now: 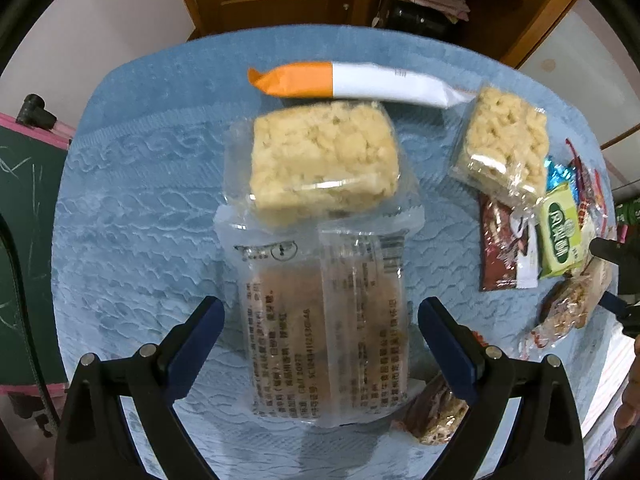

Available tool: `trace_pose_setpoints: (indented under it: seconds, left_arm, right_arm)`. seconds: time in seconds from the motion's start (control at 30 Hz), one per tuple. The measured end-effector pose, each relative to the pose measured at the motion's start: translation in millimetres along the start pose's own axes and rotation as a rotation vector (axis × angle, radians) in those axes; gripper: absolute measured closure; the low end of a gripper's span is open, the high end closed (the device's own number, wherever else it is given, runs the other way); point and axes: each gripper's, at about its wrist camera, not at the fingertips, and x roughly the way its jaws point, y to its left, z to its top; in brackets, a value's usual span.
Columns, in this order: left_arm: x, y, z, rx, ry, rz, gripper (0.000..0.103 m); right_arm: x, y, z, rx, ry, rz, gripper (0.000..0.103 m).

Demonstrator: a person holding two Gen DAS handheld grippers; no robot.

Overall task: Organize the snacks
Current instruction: 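Grasp the clear bread loaf with left tool while right grasps brown paper bag, then carry both held snacks over the white tray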

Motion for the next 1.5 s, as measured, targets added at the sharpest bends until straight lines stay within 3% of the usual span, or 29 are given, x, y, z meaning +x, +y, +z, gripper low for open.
trace_pose_setpoints:
  seconds: [0.13,0.23,0.4,0.6,0.77,0.97,1.03,1.13,1.33,1.5]
  left_arm:
    - [10,-2,-3,-0.006,0.034,0.011,0.006]
    - [11,5,-7,-0.022,0.051,-0.053,0.022]
    - [6,4,-12,-0.001,0.023,-0.043,0.034]
    - [-21,10,-28,-0.031,-0.022,-0.032,0.036]
    - [-77,12,-43,-0.016,-0.136,-0.035,0.036]
    - [-166,1,-86,0.052,-0.273,-0.066,0.036]
    - [-192,-2,-85,0.061,-0.293,-0.08,0.036]
    - [-232,-9,-119,0.101,-0.329,-0.107,0.036]
    - [-274,-25,-186,0.18,-0.328,-0.092,0.035]
    - [-274,-42,-232,0.213,-0.294,-0.058,0.035]
  right_arm:
    - [-6,3,-9,-0.039,-0.028,-0.017,0.035]
    - [-11,-4,-16,-0.064,-0.022,-0.019,0.035]
    - [-21,-14,-27,-0.136,-0.038,-0.049,0.035]
    - [-50,-27,-43,-0.175,-0.09,-0.029,0.036]
    - [-99,-19,-64,-0.242,-0.216,-0.028,0.036]
    - [-171,-17,-103,-0.355,-0.365,0.051,0.036]
    - [-191,-21,-120,-0.403,-0.402,0.079,0.036]
    - [-218,-24,-154,-0.503,-0.441,0.115,0.035]
    - [-241,-36,-228,-0.694,-0.48,0.131,0.035]
    - [-236,-55,-272,-0.794,-0.462,0.146,0.035]
